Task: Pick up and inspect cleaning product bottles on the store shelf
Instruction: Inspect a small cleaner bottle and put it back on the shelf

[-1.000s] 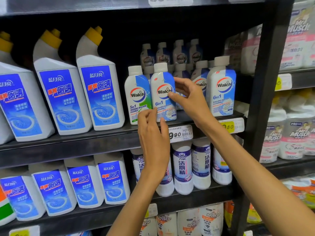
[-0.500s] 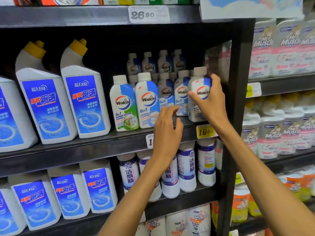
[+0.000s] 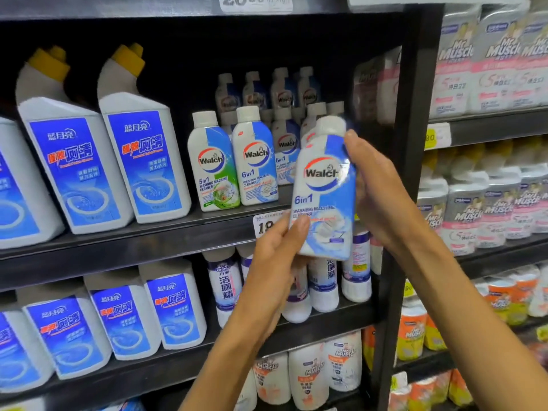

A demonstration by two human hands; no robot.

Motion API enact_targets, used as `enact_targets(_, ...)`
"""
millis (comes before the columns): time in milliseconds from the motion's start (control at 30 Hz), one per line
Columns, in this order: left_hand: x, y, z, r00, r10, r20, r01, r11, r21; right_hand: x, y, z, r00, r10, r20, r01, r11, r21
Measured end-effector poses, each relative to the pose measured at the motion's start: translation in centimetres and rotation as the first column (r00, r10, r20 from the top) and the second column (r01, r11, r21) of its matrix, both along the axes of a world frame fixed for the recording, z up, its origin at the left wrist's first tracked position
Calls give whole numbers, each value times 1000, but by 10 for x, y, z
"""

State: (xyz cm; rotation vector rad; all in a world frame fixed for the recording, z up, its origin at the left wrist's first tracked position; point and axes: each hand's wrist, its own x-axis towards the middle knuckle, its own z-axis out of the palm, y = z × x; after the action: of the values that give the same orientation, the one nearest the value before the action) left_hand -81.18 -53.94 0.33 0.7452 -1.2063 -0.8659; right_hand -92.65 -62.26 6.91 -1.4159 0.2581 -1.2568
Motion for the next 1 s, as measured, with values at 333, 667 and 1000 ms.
enact_targets(333, 19, 13, -17, 983, 160, -93, -135, 964, 228, 40, 26, -26, 976, 206, -70, -204, 978, 31)
enact_targets(667, 24, 20, -27, 878, -295, -378, 399, 886, 235, 16, 26, -28, 983, 170, -74, -172, 985, -25)
enact_targets(1000, -9, 17, -26, 838, -248, -487, 375, 909, 182, 8, 9, -24, 926, 378, -13, -364, 900, 238)
